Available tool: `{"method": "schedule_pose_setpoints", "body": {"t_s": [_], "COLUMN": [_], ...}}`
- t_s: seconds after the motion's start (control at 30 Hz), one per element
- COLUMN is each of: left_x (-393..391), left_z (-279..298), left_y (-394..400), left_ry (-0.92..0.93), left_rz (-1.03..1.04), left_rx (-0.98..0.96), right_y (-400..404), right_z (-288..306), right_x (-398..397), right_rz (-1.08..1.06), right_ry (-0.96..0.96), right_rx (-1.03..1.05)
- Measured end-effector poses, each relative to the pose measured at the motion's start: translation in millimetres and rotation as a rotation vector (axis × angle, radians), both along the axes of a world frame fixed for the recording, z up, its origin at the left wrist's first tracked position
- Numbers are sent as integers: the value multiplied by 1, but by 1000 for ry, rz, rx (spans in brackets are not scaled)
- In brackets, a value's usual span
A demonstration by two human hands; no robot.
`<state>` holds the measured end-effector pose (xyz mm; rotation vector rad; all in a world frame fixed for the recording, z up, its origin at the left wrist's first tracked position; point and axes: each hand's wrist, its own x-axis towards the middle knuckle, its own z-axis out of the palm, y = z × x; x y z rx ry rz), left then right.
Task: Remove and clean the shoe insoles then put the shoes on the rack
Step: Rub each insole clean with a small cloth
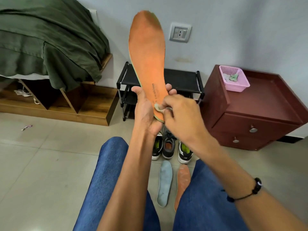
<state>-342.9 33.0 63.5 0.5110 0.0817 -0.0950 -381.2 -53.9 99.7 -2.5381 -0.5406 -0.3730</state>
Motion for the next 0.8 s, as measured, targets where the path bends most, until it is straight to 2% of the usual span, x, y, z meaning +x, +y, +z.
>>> {"method": "schedule_pose_setpoints", "body": {"t_s": [0.13, 0.23, 0.27, 0.3, 0.33, 0.37, 0.43, 0.5, 0.53, 0.67, 0.7, 0.8], "left_x": [-3, -3, -3, -3, -3, -4, -4, -4, -4, -6, -6, -6], "left_z": [-4, -2, -2, 0, 1, 2, 3, 2, 1, -2, -1, 2], "left_y": [-1, 0, 0, -1, -1, -1, -2, -3, -4, -8, -8, -8], "left_ry": [-4, 33, 36, 29, 14, 3, -9, -27, -24, 4, 6, 33], "left_rz": [-30, -87, -105, -107, -87, -53, -12, -40, -54, -76, -86, -138], "left_rx": [-38, 38, 74, 108, 122, 114, 61, 24, 30, 34, 21, 38], "right_y": [7, 2, -2, -6, -10, -14, -17, -10, -5, 9, 8, 0], "right_z": [-5, 6, 9, 13, 15, 16, 14, 6, 1, -5, -4, 4], "right_x": [-12, -6, -3, 2, 8, 13, 19, 15, 9, -6, -6, 0], "right_rz": [-78, -40, -36, -42, -60, -87, -115, -94, -96, -122, -115, -68], "right_ry": [214, 629, 697, 680, 579, 420, 103, -43, -43, 163, 264, 603], "right_rx": [208, 737, 875, 932, 884, 750, 361, 93, 59, 250, 352, 830]}}
